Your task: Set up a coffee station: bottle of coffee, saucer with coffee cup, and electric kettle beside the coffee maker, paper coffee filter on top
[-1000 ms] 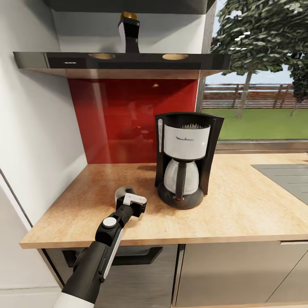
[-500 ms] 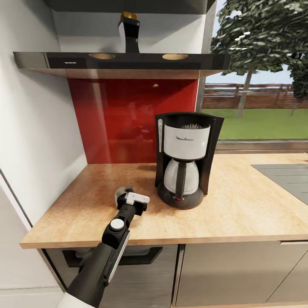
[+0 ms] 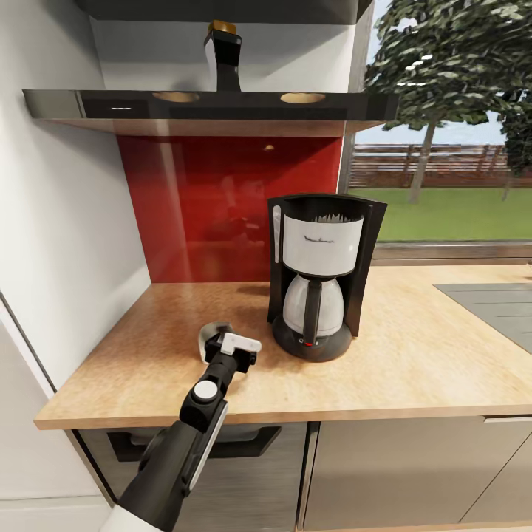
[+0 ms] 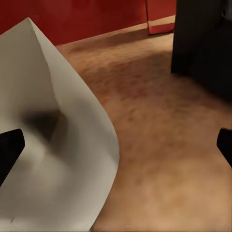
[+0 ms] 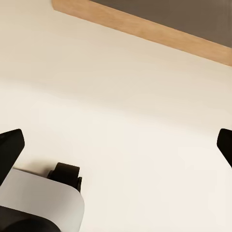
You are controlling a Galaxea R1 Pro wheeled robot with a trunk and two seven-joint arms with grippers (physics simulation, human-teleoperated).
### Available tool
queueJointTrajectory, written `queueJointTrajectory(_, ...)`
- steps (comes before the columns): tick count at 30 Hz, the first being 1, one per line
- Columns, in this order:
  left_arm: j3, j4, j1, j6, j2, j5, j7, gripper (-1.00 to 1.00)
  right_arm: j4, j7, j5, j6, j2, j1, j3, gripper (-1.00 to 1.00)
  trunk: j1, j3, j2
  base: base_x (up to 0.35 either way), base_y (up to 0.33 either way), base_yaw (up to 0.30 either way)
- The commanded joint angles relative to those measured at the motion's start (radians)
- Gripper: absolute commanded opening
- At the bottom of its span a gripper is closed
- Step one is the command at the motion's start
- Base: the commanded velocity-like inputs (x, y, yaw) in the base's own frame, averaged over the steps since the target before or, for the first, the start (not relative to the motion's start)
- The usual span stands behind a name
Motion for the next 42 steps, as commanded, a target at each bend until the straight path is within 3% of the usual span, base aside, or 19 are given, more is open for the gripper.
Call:
queueJointTrajectory(1, -0.002, 0.005, -0.001, -0.001, 0.000, -0.005, 0.003, 1.00, 0.001, 0.000, 0.003, -0.003, 0.000, -0.001, 0.001, 1.00, 0.000, -0.001, -0.001, 0.000, 0.000, 0.000)
queueJointTrajectory(12, -0.003, 0.033, -0.001, -0.036, 0.000, -0.005, 0.005, 1.00, 0.001, 0.000, 0.003, -0.003, 0.000, -0.001, 0.001, 1.00, 0.000, -0.001, -0.001, 0.000, 0.000, 0.000)
queueJointTrajectory(23, -0.003, 0.083, -0.001, -0.130, 0.000, -0.006, 0.036, 1.00, 0.001, 0.000, 0.003, -0.003, 0.000, -0.001, 0.001, 1.00, 0.000, -0.001, -0.001, 0.000, 0.000, 0.000)
queueJointTrajectory(30, -0.003, 0.090, -0.001, -0.143, 0.000, -0.004, 0.097, 1.00, 0.001, 0.000, 0.003, -0.003, 0.000, -0.001, 0.001, 1.00, 0.000, -0.001, -0.001, 0.000, 0.000, 0.000)
queueJointTrajectory(42, -0.003, 0.092, -0.001, -0.147, 0.000, -0.004, 0.113, 1.00, 0.001, 0.000, 0.003, -0.003, 0.000, -0.001, 0.001, 1.00, 0.000, -0.001, -0.001, 0.000, 0.000, 0.000)
